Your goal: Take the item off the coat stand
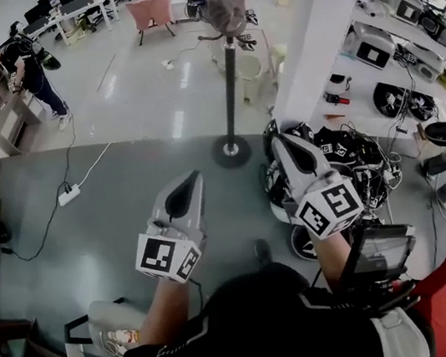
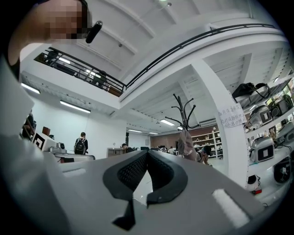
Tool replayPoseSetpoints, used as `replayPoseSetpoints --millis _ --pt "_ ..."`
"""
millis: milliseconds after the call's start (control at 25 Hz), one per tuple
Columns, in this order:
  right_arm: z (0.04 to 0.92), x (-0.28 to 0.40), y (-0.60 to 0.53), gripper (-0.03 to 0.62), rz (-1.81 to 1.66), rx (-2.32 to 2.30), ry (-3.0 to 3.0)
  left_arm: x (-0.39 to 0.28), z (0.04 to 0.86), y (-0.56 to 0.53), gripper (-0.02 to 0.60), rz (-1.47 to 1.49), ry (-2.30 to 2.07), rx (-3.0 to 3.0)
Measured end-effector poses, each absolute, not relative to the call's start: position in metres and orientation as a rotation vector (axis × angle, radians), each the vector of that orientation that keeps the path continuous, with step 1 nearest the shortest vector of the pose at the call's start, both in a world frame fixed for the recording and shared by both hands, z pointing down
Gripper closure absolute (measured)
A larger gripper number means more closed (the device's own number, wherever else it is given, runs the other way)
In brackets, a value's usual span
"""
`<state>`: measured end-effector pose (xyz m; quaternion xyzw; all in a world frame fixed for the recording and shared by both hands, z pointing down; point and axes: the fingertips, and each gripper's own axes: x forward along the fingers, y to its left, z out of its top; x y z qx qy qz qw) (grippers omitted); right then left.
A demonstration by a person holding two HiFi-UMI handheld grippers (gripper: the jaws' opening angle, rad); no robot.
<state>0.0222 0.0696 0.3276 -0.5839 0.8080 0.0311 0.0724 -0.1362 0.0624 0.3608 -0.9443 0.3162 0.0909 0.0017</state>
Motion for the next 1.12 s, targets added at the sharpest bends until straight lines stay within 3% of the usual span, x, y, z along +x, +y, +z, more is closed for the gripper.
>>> replayPoseSetpoints --millis 1120 --pt "0.314 0.138 -0.054 0.585 0.084 -1.572 2.483 -0.012 0.349 -0.047 0.566 0.224 1.081 -2.933"
